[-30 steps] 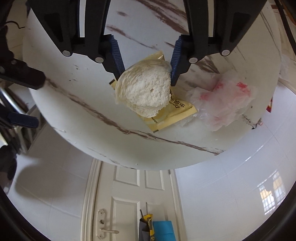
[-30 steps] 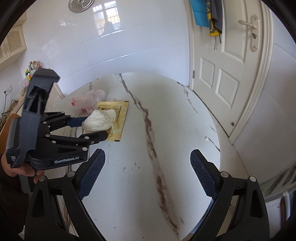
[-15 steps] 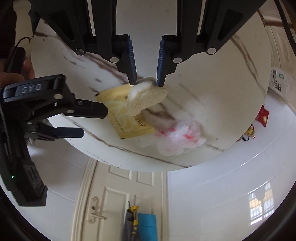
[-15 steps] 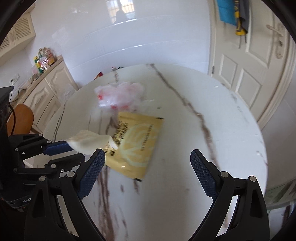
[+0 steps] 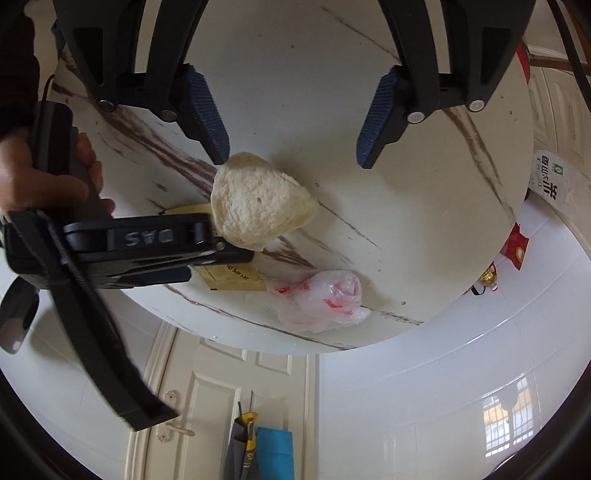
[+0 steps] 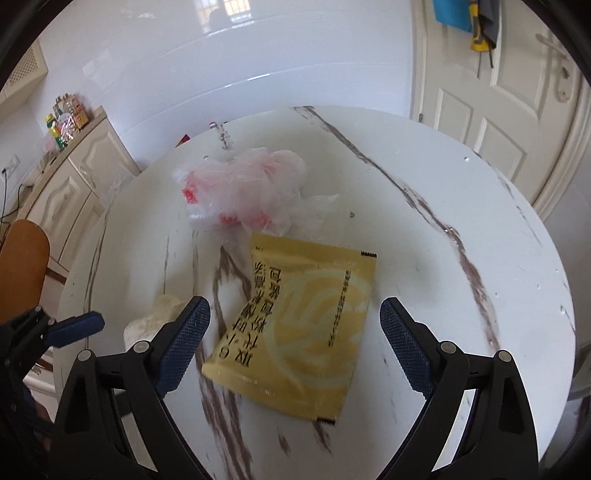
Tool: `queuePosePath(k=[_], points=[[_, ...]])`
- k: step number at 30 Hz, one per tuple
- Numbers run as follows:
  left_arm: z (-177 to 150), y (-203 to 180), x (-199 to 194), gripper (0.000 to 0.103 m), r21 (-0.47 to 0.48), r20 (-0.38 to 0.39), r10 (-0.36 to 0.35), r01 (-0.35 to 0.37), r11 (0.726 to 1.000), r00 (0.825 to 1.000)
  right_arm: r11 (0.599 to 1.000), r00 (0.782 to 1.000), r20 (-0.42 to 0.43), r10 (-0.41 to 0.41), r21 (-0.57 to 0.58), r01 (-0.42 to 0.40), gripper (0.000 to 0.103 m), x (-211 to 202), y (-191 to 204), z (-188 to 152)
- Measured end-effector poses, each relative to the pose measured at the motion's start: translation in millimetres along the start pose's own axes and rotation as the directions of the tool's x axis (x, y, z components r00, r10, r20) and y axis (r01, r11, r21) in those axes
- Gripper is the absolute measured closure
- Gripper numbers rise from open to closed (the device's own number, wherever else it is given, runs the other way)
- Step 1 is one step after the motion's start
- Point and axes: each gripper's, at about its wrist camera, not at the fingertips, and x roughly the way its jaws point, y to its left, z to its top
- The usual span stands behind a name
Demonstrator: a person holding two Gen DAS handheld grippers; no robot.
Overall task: Collect trash
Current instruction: 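Grasp the yellow packet with the right gripper while the left gripper holds the lump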
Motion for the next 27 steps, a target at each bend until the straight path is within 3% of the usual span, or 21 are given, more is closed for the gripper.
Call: queuePosePath(k=[4, 6, 10, 12, 16, 17, 18, 20, 24, 26, 27], points=[[5, -10, 10, 0.027, 0.009, -0.015, 0.001, -0.001, 1.0, 1.0, 0.999, 0.999, -0.009, -0.046, -0.028, 0.046, 0.02, 8, 3, 3], [8, -16, 12, 0.023, 0.013, -0.016, -0.012, 0.012, 1.0, 1.0, 0.998, 0.999, -0.003, -0.042, -0.039, 0.042, 0.037, 5, -1, 2], [15, -27, 18, 0.021, 0.023, -0.017, -0.021, 0.021, 0.999, 1.0, 0.999, 1.0, 0.0, -0.019, -0.043, 0.019, 0.045, -3, -15, -3], [19, -31, 20, 0.014, 0.017, -0.019, -0.015, 0.016, 1.0, 1.0, 0.998, 1.0, 0.003, -0.011, -0.056, 0.012, 0.049, -8, -20, -7], [30, -34, 27, 0.012, 0.003, -0.02, 0.027, -0.027, 1.0, 0.999, 0.995, 1.0, 0.007, -0.005, -0.096, 0.006, 0.054, -15, -25, -18], [33, -33, 31, 0.012, -0.001, -0.023, 0.037, -0.037, 0.999, 0.999, 0.994, 1.0, 0.011, -0.002, -0.105, 0.003, 0.058, -18, -26, -21], [36, -31, 35, 0.012, -0.005, -0.026, 0.039, -0.04, 0.999, 0.999, 0.993, 1.0, 0.012, 0.007, -0.115, -0.005, 0.072, -21, -26, -23], [38, -29, 44, 0.012, -0.01, -0.046, 0.055, -0.056, 0.998, 0.997, 0.992, 0.999, 0.013, 0.038, -0.121, -0.036, 0.077, -27, -26, -28], [37, -29, 62, 0.018, -0.018, -0.082, 0.074, -0.075, 0.997, 0.994, 0.989, 0.999, 0.023, 0.043, -0.144, -0.039, 0.081, -32, -25, -35], [37, -28, 59, 0.033, -0.021, -0.057, 0.07, -0.071, 0.997, 0.996, 0.989, 0.998, 0.029, 0.058, -0.139, -0.053, 0.086, -33, -26, -38], [38, -28, 58, 0.039, -0.027, -0.059, 0.06, -0.062, 0.998, 0.996, 0.988, 0.997, 0.032, 0.07, -0.14, -0.065, 0.096, -35, -26, -39]])
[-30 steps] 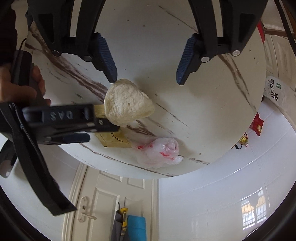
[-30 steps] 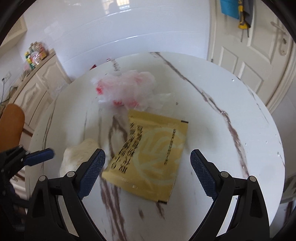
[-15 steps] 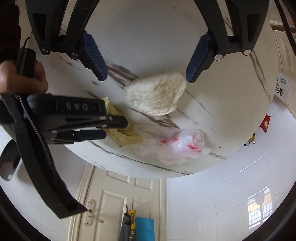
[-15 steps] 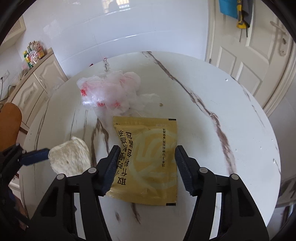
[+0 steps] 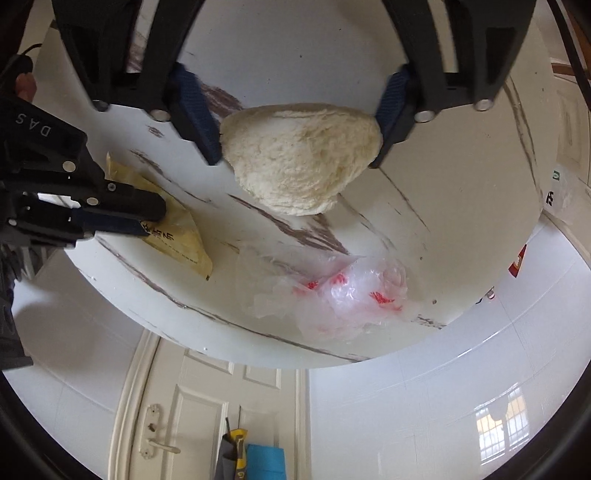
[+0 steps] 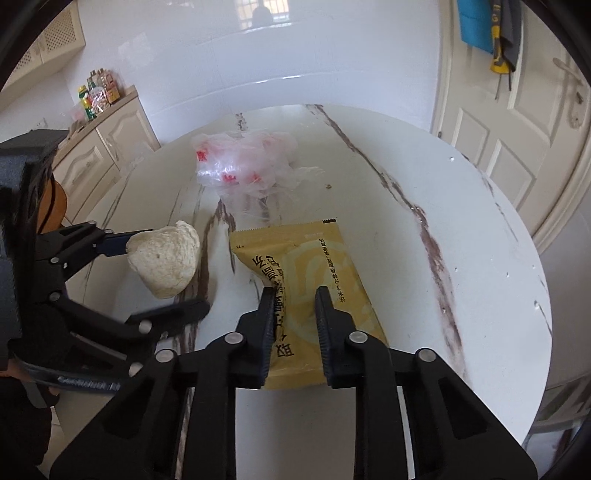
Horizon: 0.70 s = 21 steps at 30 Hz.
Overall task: Collect trash
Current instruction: 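Grasp the yellow packet with the right gripper while the left gripper holds the lump, then carry the lump and yellow packet to the blue bin and open both grippers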
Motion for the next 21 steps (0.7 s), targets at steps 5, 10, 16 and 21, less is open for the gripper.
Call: queuePosePath(k=[5, 10, 16, 21], points=[[-3, 1, -4, 0.043, -0.005, -0.001, -0.006, 0.006, 1.0, 1.0, 1.0, 1.0, 0.003, 0.022, -0.007, -0.022, 0.098, -6, 3, -9], [-9, -3, -24, 0.044, -0.024, 0.036, -0.038, 0.039, 0.999, 0.999, 0.999, 0.999, 0.025, 0.041, 0.022, -0.042, 0.098, -22, -3, -19], [-11, -31, -52, 0.044, 0.004, 0.083, -0.107, 0.107, 0.994, 0.991, 0.997, 0.995, 0.082, 0.054, 0.043, -0.058, 0.098, -55, -9, -29], [-11, -60, -68, 0.044, 0.045, 0.1, -0.147, 0.143, 0.989, 0.984, 0.997, 0.99, 0.13, 0.048, 0.054, -0.055, 0.098, -88, -17, -43]])
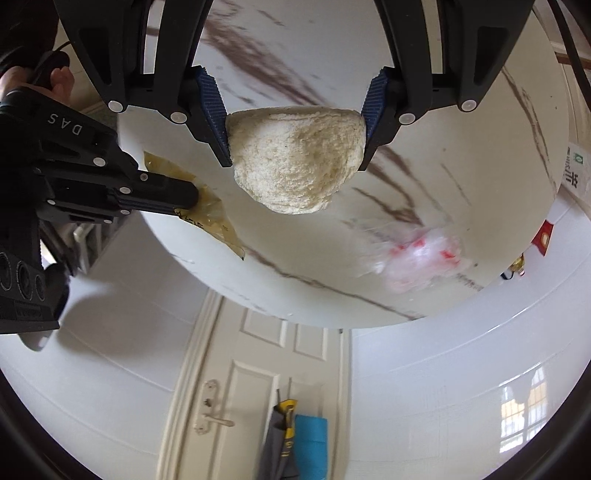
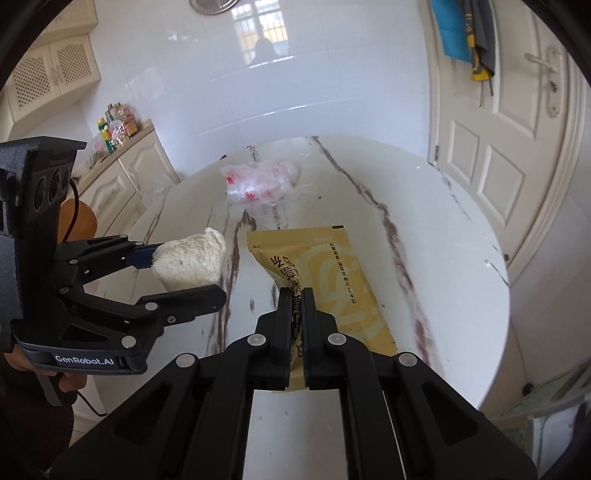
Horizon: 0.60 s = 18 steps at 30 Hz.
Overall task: Collect trash
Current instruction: 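Carry the lump and yellow packet to the blue bin and open both grippers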
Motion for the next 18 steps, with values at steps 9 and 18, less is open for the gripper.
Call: queuePosePath(k=[9, 18], points=[[17, -94, 8, 0.044, 0.117, 0.01, -0.078, 0.077, 0.99, 0.997, 0.994, 0.993, 0.081, -0.085, 0.078, 0.078, 0.098, -77, -48, -36], [34, -180, 71, 0.044, 0.218, -0.068, -0.142, 0.153, 0.964, 0.988, 0.959, 0.979, 0.101, -0.177, 0.243, 0.148, 0.098, -133, -128, -92]])
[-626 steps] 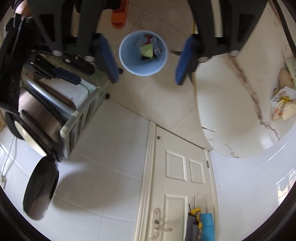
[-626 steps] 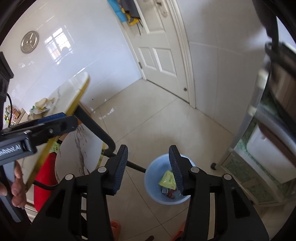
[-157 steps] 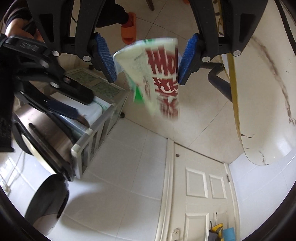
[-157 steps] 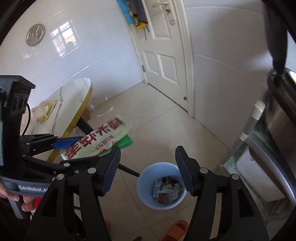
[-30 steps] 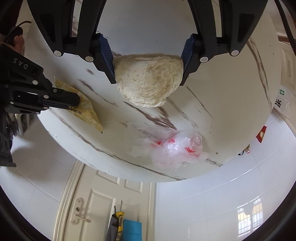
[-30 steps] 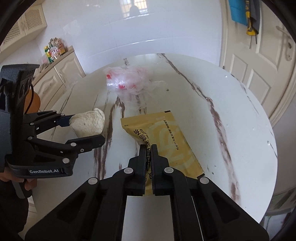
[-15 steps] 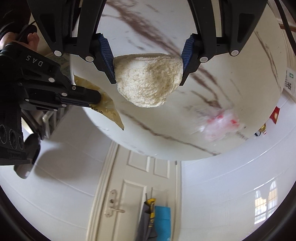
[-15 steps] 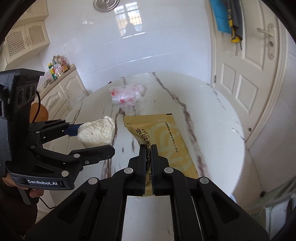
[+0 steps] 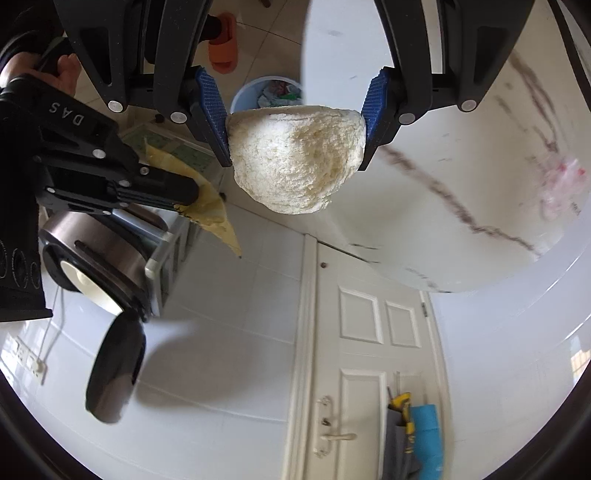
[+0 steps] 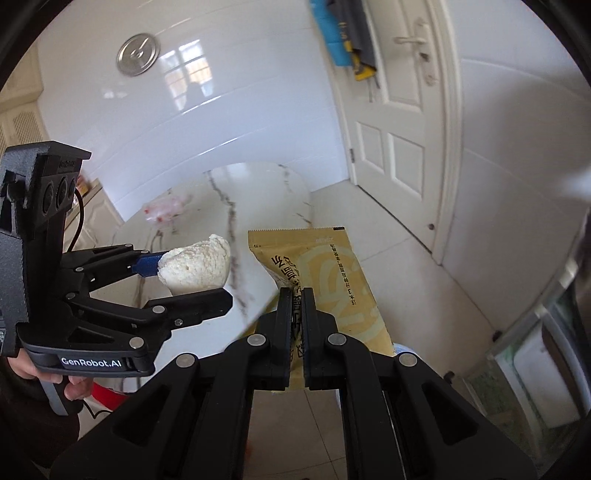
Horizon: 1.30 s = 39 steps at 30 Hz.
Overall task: Collect trash
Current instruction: 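Carry the lump and yellow packet to the blue bin and open both grippers, then return to the table and grasp the clear red-printed plastic bag with the left gripper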
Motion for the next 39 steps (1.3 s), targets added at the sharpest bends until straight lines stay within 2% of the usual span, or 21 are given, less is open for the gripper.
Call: queuePosePath(k=[4, 5, 6, 10, 12, 13, 19, 20, 21, 23, 28, 34, 36, 39], points=[[21, -16, 34, 0.044, 0.017, -0.033, -0.001, 0.002, 1.0, 0.999, 0.997, 1.0, 0.004, 0.012, 0.075, -0.012, 0.093, 5, -35, -4], [25, -19, 44, 0.044, 0.023, -0.044, 0.0, 0.001, 1.0, 0.999, 0.996, 1.0, 0.001, 0.006, 0.086, -0.006, 0.089, 6, -43, -7], [29, -21, 52, 0.044, 0.027, -0.05, 0.002, -0.001, 1.0, 0.999, 0.995, 1.0, 0.003, -0.002, 0.1, 0.002, 0.08, 8, -51, -7], [44, -34, 87, 0.044, 0.042, -0.08, 0.007, -0.004, 0.999, 0.997, 0.99, 0.999, 0.007, -0.032, 0.135, 0.031, 0.073, 6, -77, -12], [49, -44, 106, 0.044, 0.05, -0.097, 0.005, 0.0, 0.999, 0.995, 0.986, 0.999, 0.007, -0.045, 0.163, 0.043, 0.061, 1, -93, -17], [51, -48, 114, 0.044, 0.053, -0.105, 0.006, -0.001, 0.999, 0.994, 0.984, 0.999, 0.009, -0.053, 0.171, 0.05, 0.059, -1, -99, -18], [63, -67, 164, 0.038, 0.04, -0.159, 0.019, -0.012, 0.999, 0.987, 0.971, 0.994, 0.011, -0.104, 0.215, 0.1, 0.057, -17, -130, -28], [63, -68, 168, 0.031, 0.032, -0.162, 0.024, -0.019, 0.999, 0.987, 0.97, 0.994, 0.009, -0.107, 0.22, 0.103, 0.056, -19, -133, -30], [64, -67, 169, 0.023, 0.029, -0.159, 0.029, -0.025, 0.999, 0.987, 0.968, 0.994, 0.008, -0.11, 0.225, 0.106, 0.056, -21, -136, -32], [65, -70, 170, 0.019, 0.036, -0.142, 0.045, -0.04, 0.999, 0.989, 0.967, 0.994, 0.007, -0.111, 0.23, 0.106, 0.056, -25, -140, -34], [66, -74, 158, 0.018, 0.035, -0.114, 0.068, -0.065, 0.997, 0.991, 0.97, 0.994, 0.012, -0.108, 0.222, 0.103, 0.054, -28, -133, -33], [52, -53, 99, 0.01, 0.019, -0.025, 0.103, -0.103, 0.995, 0.994, 0.982, 0.994, 0.036, -0.104, 0.165, 0.096, 0.036, -33, -96, -25], [44, -37, 75, 0.007, 0.005, 0.006, 0.146, -0.146, 0.989, 0.989, 0.984, 0.993, 0.047, -0.107, 0.147, 0.099, 0.02, -34, -82, -21], [34, -5, 43, 0.005, -0.024, 0.043, 0.217, -0.216, 0.976, 0.975, 0.986, 0.992, 0.056, -0.112, 0.13, 0.104, 0.02, -29, -64, -16]])
